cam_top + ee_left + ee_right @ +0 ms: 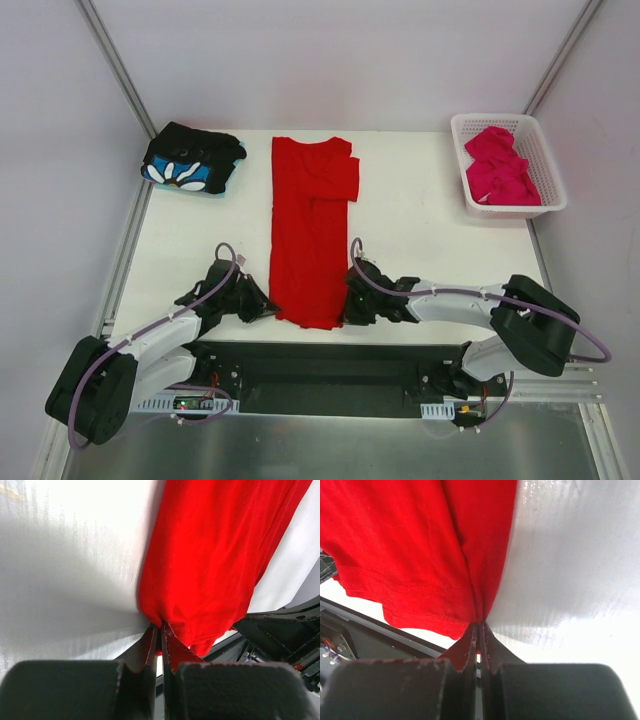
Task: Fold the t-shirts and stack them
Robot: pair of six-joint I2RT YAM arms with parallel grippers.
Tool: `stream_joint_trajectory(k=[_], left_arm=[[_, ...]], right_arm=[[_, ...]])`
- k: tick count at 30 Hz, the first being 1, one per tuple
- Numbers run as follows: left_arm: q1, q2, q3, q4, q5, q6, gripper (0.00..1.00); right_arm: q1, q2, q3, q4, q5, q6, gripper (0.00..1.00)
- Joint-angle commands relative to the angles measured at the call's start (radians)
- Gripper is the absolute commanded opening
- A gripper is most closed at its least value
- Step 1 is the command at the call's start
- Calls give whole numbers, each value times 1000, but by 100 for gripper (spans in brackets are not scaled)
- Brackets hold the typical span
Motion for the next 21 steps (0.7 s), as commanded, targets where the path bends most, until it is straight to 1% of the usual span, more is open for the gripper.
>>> stream_joint_trajectory(k=[1,4,5,7,12,16,21], left_arm=[[-20,6,-38,-100,-26,-3,0],[-46,-20,-13,-161,-29,-17,0],[-69,-48,-5,-213,-35,-21,0],[-92,-78,15,-259,-46,-41,0],[-153,-170,48,-379,-78,-87,0],[-179,-206,68,-403,-89,-124,0],[-221,-197,114,-435,-121,-146,0]], right_arm=[[12,-54,47,-165,77,-18,1],[26,-111,53,-234,109,-7,1],[35,-141,49,-248,119,-3,1],[43,-169,46,-281,129,10,1],[49,-246,21,-325,151,24,1],[49,-251,26,-345,149,21,1],[54,-255,27,-352,148,28,1]])
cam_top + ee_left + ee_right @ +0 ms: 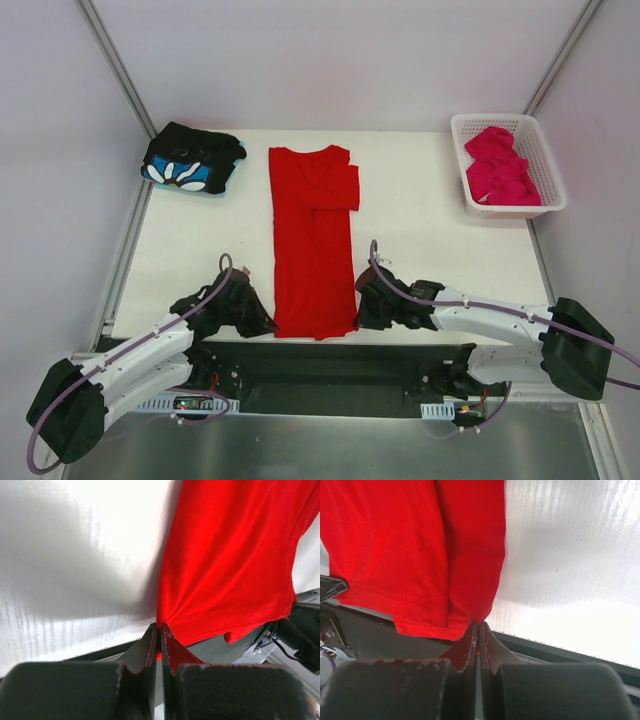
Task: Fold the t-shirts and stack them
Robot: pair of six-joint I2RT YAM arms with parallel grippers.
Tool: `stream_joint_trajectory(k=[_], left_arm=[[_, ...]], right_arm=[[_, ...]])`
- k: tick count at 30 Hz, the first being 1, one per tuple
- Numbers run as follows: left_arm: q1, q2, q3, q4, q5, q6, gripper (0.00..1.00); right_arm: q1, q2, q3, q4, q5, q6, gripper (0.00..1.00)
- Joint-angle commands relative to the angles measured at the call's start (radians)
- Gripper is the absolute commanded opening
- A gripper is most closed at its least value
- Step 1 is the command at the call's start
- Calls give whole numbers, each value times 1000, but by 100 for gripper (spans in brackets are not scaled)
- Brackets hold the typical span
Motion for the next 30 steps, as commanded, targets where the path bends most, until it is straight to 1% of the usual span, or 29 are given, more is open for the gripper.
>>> stream_joint_trajectory(k=[1,7,12,17,23,30], left_arm=[[-37,0,73,-95,-60,-41,0],[-62,19,138,-118,-90,-46,0],[-63,77,199,-123,-112,-30,0],[-63,120,256,-132,-156,-11,0],[-63,166,331,-150,-198,14,0],[-50,219,423,-187,-253,52,0]], right_arm=[[10,-31,10,-66,33,17,1],[14,-47,42,-90,61,9,1],[10,-7,91,-110,73,-10,1],[6,-4,143,-126,108,-35,1],[-28,4,211,-178,135,-83,1],[-104,15,267,-201,130,-141,1]])
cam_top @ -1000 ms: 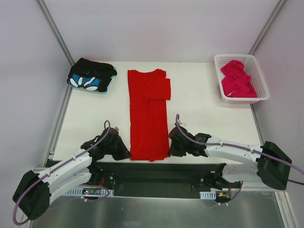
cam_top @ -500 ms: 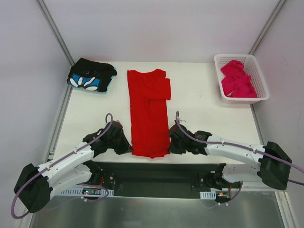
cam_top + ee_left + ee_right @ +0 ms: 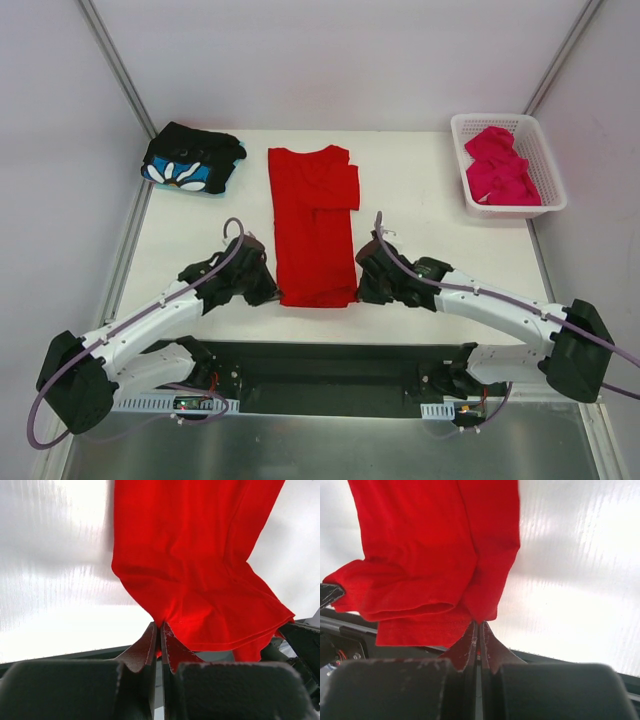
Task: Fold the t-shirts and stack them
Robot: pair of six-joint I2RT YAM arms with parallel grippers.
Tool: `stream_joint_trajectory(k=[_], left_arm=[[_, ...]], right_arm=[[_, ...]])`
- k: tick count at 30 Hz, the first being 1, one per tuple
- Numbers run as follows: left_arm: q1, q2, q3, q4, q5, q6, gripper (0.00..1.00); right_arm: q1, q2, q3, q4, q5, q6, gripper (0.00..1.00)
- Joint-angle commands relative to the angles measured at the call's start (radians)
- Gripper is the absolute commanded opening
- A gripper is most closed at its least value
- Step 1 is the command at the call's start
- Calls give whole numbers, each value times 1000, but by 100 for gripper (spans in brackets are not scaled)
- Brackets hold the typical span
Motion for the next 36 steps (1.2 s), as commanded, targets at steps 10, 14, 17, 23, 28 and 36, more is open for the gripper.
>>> stream_joint_trajectory(k=[10,14,17,23,28,36], left_arm=[[145,139,226,-60,-18,162,0],[200,195,317,-61,6,208,0],[232,261,387,-60,19,236,0],[269,444,539,-57,31,285,0],[298,602,630,-38,65,302,0],[382,752,742,-14,98,331,0]], right_arm=[[-187,105,205,-46,-52,-187,1],[-255,173,314,-49,-93,-236,1],[-295,245,375,-49,-127,-272,1],[-368,409,520,-42,-195,-316,1],[-414,522,618,-17,-279,-335,1],[-494,700,745,-2,-359,-350,1]])
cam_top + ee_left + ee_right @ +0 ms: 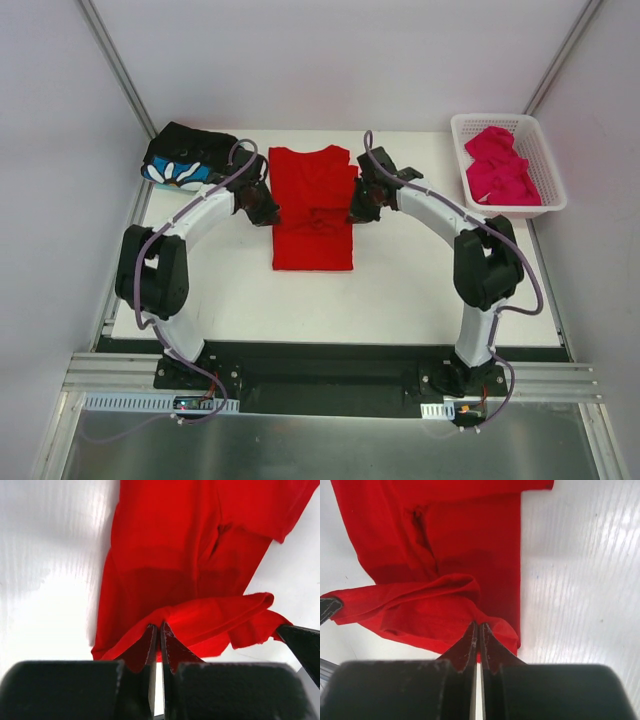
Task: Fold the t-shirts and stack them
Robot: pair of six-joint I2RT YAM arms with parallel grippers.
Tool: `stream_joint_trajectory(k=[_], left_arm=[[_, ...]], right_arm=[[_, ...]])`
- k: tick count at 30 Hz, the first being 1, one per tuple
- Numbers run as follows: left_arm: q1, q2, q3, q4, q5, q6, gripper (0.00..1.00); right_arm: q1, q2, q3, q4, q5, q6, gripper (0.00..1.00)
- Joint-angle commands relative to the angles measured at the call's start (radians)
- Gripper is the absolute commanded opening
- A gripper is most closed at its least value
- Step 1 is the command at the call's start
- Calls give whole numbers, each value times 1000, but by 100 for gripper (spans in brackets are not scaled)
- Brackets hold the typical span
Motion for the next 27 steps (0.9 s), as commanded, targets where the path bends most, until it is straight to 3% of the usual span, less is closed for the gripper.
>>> stream_joint_trajectory(k=[1,13,27], left_arm=[[49,44,88,15,29,44,0],[97,168,150,30,92,67,0],[97,144,79,78,71,87,0]], right_arm=[[-42,59,102,10,-68,-25,1],[-88,213,234,14,-147,-42,1],[-86,146,154,53,-165,-62,1]])
